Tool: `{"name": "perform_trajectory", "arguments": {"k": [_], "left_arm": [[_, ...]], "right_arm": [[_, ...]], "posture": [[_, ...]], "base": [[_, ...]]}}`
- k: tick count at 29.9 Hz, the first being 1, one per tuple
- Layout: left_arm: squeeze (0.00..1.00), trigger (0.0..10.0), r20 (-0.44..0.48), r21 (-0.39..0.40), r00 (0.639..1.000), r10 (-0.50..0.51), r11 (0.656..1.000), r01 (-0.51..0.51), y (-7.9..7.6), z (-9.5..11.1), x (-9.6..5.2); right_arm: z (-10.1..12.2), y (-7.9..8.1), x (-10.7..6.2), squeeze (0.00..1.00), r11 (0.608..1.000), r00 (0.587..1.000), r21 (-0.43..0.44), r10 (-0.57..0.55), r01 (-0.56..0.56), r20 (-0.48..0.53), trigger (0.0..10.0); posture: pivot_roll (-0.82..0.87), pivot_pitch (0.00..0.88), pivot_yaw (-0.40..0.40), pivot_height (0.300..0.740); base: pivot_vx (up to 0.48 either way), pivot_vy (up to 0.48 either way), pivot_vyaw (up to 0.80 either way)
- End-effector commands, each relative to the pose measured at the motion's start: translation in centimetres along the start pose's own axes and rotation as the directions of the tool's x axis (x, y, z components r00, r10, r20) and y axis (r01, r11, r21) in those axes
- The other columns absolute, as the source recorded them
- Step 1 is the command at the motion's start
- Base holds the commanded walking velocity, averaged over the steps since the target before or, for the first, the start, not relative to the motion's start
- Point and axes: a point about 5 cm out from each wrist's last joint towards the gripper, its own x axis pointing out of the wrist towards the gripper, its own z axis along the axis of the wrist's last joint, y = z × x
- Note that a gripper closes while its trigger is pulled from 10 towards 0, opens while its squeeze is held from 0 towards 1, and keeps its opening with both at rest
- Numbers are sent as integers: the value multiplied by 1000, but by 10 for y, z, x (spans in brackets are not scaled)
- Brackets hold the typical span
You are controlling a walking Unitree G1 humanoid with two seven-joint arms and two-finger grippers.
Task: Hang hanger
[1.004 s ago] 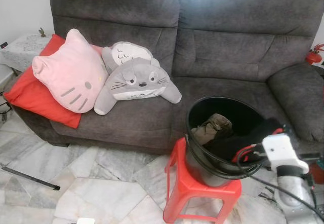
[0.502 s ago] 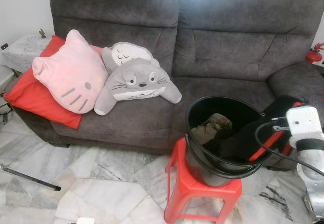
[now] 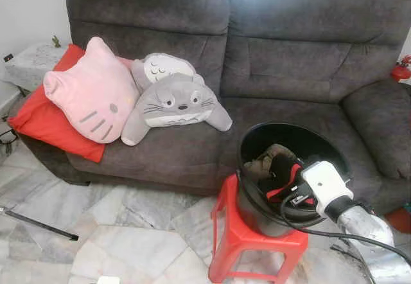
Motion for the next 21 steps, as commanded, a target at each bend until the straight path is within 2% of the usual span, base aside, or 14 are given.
{"name": "perform_trajectory", "arguments": {"k": [1,9,14,21], "left_arm": [[0,10000,-25,12,1000,-5,1000,5,0,-6,-1],[0,10000,-30,11,1000,-4,1000,4,1,-7,-1],[0,10000,-29,11,1000,-1,1000,1,2,-6,-1],[0,10000,-25,11,1000,-3,1000,3,-3,-2,0]], "right_arm": [[5,-1,-3,0,1000,1000,1,17,-17,11,0],[24,4,-2,0,996,991,11,92,-93,95,0],[23,8,-2,0,993,989,-2,121,-122,79,0],[20,22,-4,0,974,972,5,225,-226,59,0]], "posture": [[-113,0,-27,740],[-115,0,-27,740],[-111,0,-31,740],[-111,0,-33,740]], "base": [[0,0,0],[0,0,0],[0,0,0],[0,0,0]]}}
